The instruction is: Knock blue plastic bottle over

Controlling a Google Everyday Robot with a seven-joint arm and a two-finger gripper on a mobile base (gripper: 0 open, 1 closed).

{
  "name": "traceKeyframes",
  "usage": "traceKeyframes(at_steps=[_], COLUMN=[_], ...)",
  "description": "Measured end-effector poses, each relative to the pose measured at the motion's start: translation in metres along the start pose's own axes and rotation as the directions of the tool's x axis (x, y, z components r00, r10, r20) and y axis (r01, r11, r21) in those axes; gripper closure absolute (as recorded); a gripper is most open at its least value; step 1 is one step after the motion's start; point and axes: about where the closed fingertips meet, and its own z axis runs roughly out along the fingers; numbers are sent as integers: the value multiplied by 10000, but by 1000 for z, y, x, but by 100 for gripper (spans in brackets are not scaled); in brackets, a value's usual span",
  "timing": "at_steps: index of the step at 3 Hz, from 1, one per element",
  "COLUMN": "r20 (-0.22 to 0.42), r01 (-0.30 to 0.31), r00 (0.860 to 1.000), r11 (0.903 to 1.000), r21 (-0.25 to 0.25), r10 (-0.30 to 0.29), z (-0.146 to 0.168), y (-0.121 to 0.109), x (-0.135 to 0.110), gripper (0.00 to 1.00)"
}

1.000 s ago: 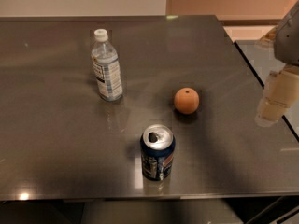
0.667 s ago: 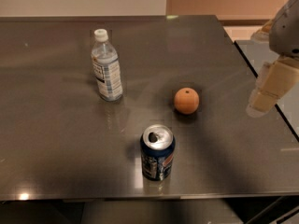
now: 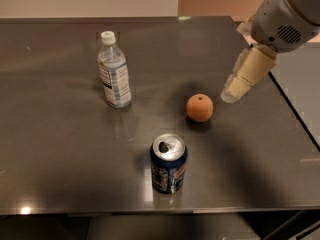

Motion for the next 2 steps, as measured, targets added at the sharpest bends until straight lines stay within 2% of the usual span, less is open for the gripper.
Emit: traceKeyframes(at_steps=[2], r20=[1441], r01=[-108], r00=[9894], r11=[9985], r21=[-546], r10=[186], z=[57], y=[-6], x=[-65], gripper=[0])
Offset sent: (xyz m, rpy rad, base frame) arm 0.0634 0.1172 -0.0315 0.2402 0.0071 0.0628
